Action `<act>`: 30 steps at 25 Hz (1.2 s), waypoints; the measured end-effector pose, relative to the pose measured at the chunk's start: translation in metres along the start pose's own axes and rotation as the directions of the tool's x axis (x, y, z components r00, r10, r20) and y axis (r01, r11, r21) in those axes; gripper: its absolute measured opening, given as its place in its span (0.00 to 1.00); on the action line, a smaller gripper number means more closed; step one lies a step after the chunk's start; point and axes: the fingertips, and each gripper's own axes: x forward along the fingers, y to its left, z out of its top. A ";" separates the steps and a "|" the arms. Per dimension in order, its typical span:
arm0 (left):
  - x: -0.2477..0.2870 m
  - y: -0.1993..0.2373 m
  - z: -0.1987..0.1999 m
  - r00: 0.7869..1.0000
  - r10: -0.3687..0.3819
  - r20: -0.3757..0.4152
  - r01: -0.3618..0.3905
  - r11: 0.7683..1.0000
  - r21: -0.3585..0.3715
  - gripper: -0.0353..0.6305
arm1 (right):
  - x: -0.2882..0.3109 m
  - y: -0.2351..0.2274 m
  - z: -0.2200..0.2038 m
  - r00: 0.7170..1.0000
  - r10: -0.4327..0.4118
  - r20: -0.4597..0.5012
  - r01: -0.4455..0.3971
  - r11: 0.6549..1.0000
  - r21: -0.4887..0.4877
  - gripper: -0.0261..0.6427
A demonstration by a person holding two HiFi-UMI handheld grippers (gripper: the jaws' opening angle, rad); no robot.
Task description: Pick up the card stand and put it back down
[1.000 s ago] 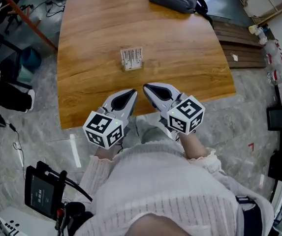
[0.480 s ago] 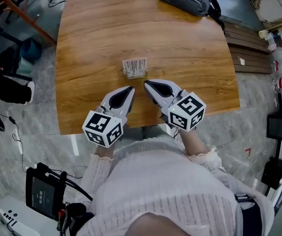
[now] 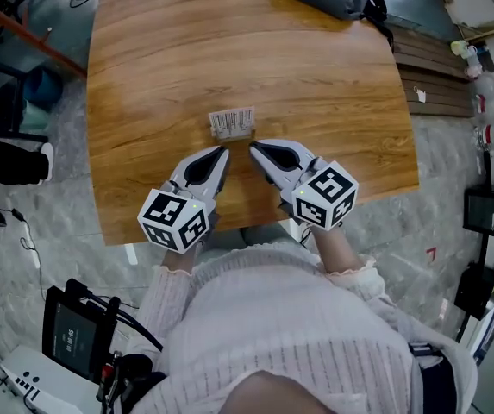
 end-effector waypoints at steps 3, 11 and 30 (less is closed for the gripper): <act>0.005 0.006 -0.003 1.000 -0.001 -0.021 0.002 1.000 0.007 0.07 | 0.004 -0.006 0.000 1.000 -0.003 -0.005 0.003 1.000 -0.008 0.04; 0.008 0.039 -0.010 0.998 0.050 -0.032 -0.049 0.999 0.021 0.07 | 0.023 -0.022 -0.003 0.999 -0.027 -0.022 0.026 0.999 -0.047 0.14; 0.054 0.087 -0.058 0.975 0.094 -0.201 -0.072 0.991 0.113 0.36 | 0.066 -0.077 -0.062 0.972 -0.037 -0.233 0.017 0.996 -0.088 0.41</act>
